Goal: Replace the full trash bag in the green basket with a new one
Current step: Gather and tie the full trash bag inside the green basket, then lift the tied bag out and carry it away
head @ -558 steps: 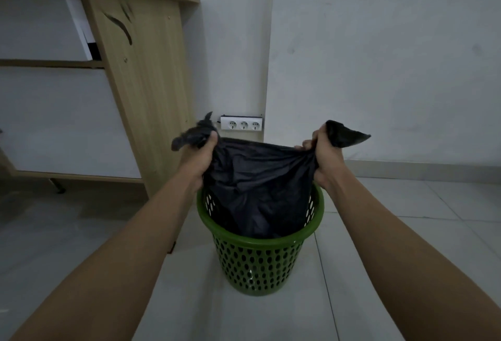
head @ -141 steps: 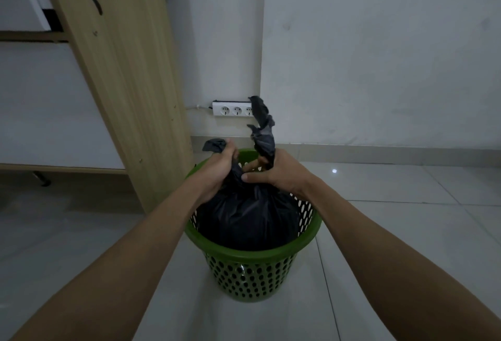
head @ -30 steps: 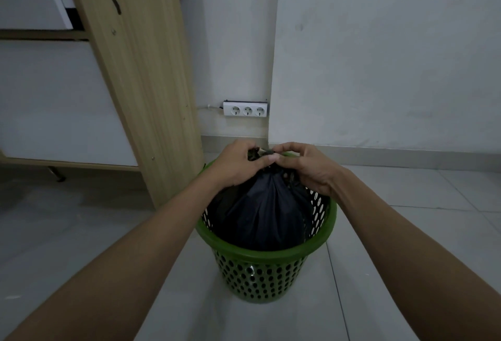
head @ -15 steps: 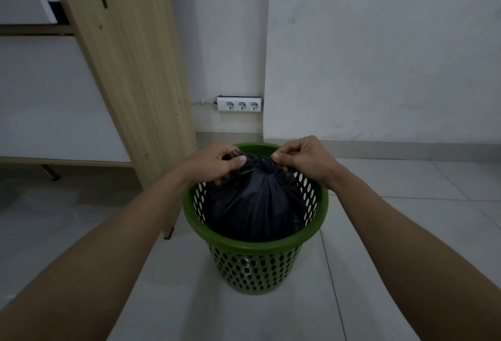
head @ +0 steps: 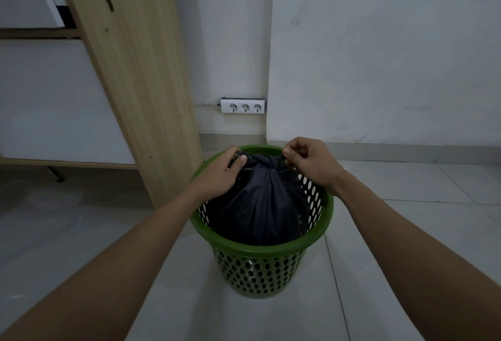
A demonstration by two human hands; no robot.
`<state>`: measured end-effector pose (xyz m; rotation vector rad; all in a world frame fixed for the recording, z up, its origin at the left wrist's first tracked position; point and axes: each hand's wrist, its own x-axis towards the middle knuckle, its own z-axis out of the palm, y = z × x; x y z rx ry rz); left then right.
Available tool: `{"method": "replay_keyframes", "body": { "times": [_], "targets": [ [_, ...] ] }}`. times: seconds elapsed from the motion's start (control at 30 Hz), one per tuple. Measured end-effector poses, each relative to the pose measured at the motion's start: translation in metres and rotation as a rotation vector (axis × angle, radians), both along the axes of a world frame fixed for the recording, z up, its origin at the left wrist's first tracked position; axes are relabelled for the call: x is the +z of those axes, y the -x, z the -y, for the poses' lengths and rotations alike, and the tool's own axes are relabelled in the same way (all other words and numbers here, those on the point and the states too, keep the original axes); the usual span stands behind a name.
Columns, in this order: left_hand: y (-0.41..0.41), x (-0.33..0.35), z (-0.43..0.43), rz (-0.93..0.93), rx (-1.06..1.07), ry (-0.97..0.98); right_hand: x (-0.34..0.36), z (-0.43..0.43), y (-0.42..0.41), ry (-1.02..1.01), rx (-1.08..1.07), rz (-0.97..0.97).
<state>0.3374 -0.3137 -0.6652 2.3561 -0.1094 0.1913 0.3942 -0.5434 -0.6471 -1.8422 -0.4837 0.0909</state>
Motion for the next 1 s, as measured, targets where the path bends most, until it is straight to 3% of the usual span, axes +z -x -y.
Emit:
{"method": "replay_keyframes", "body": {
  "times": [0.07,0.17,0.23,0.47,0.63,0.87,1.0],
  "targets": [
    [0.001,-0.001,0.004,0.009,0.022,0.018,-0.005,0.0,0.004,0.133,0.069,-0.041],
    [0.001,-0.003,0.005,0.049,0.041,0.019,-0.021,-0.001,0.004,0.581,0.109,-0.087],
    [0.003,-0.003,0.009,0.06,0.041,0.05,-0.031,-0.005,0.004,0.685,0.109,-0.046],
    [0.007,0.001,0.026,-0.05,0.076,0.204,-0.031,-0.004,0.007,0.442,0.146,0.013],
    [0.011,0.064,0.032,-0.082,0.118,0.263,0.024,-0.01,0.02,0.184,0.047,-0.046],
    [0.031,0.241,0.019,-0.089,0.09,0.334,0.207,-0.014,0.037,0.072,-0.004,-0.131],
    [0.074,0.372,0.005,-0.106,0.141,0.401,0.352,-0.017,0.057,0.082,0.034,-0.151]
  ]
}}
